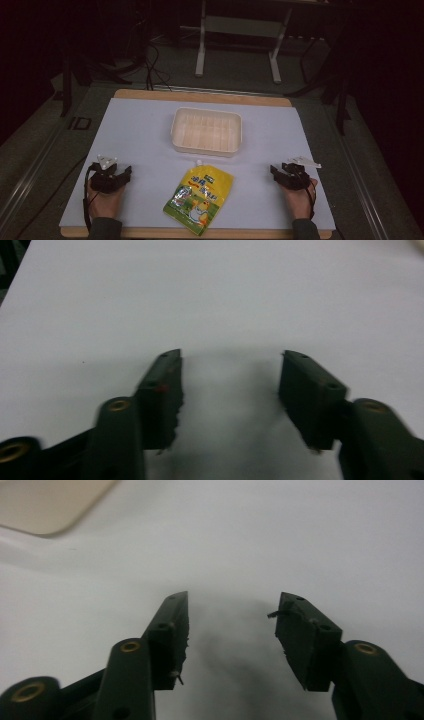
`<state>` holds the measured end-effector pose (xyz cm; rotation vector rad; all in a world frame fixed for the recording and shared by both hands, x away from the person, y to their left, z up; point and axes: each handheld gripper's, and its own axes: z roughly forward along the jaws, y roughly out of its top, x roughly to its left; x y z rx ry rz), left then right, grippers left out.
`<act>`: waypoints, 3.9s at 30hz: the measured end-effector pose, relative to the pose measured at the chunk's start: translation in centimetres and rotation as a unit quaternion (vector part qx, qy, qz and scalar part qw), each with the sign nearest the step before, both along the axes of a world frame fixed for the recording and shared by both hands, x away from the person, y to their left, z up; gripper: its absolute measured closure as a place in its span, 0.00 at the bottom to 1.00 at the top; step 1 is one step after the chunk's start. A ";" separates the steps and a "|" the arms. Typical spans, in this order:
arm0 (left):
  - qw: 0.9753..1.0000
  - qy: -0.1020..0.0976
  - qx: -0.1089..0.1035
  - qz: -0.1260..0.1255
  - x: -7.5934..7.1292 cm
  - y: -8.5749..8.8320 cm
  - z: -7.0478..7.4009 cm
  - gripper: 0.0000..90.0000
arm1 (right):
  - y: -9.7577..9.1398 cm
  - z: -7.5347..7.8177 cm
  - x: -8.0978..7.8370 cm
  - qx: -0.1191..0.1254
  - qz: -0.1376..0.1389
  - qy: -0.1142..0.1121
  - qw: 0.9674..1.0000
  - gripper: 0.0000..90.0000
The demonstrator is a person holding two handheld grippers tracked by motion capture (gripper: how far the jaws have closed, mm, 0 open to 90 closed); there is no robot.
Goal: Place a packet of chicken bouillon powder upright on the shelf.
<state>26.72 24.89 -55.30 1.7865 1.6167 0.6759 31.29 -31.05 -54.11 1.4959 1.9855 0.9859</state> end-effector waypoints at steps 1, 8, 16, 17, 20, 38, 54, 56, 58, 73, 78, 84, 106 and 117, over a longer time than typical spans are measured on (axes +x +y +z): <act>1.000 0.000 0.000 0.000 0.0 0.0 0.0 0.54 | 0.2 0.1 -0.1 0.002 0.005 0.000 1.000 0.55; 0.999 -0.024 -0.025 -0.032 0.0 0.1 0.1 0.61 | 1.4 0.4 -0.3 0.007 0.042 0.012 0.999 0.59; 0.998 -0.021 -0.013 -0.062 0.2 -0.4 0.1 0.62 | 1.9 1.2 -0.4 0.042 0.063 0.016 0.997 0.58; 0.998 -0.021 -0.010 -0.064 0.3 -0.5 0.0 0.62 | 2.0 1.3 -0.4 0.047 0.066 0.016 0.997 0.57; 0.998 -0.019 -0.010 -0.066 0.3 -0.5 0.0 0.62 | 2.2 1.5 -0.4 0.058 0.074 0.016 0.995 0.56; 0.998 -0.015 0.005 -0.065 0.3 -0.8 0.0 0.61 | 6.9 2.2 -0.9 0.108 0.163 0.045 0.980 0.58; 0.998 -0.014 0.013 -0.065 0.4 -0.9 -0.1 0.60 | 10.0 1.7 -1.0 0.126 0.216 0.070 0.966 0.49; 0.998 -0.014 0.014 -0.066 0.4 -0.9 -0.1 0.60 | 10.4 1.5 -1.0 0.125 0.222 0.075 0.964 0.48; 0.998 -0.014 0.015 -0.067 0.4 -1.0 -0.1 0.60 | 10.8 1.3 -1.0 0.124 0.227 0.078 0.963 0.47; 0.997 -0.013 0.017 -0.068 0.4 -1.0 -0.1 0.60 | 12.8 -0.6 -0.5 0.122 0.253 0.112 0.953 0.50; 0.997 -0.012 0.020 -0.069 0.4 -1.1 -0.1 0.60 | 13.4 -0.8 -0.5 0.127 0.259 0.117 0.950 0.55; 0.997 -0.012 0.021 -0.069 0.4 -1.2 -0.1 0.59 | 14.5 -0.8 -0.5 0.119 0.273 0.125 0.946 0.68; 0.997 -0.012 0.027 -0.071 0.4 -1.2 -0.1 0.59 | 16.0 1.7 -0.2 0.065 0.290 0.142 0.944 1.00; 0.997 -0.013 0.028 -0.072 0.4 -1.2 -0.1 0.59 | 16.8 4.7 0.3 0.076 0.301 0.116 0.944 1.00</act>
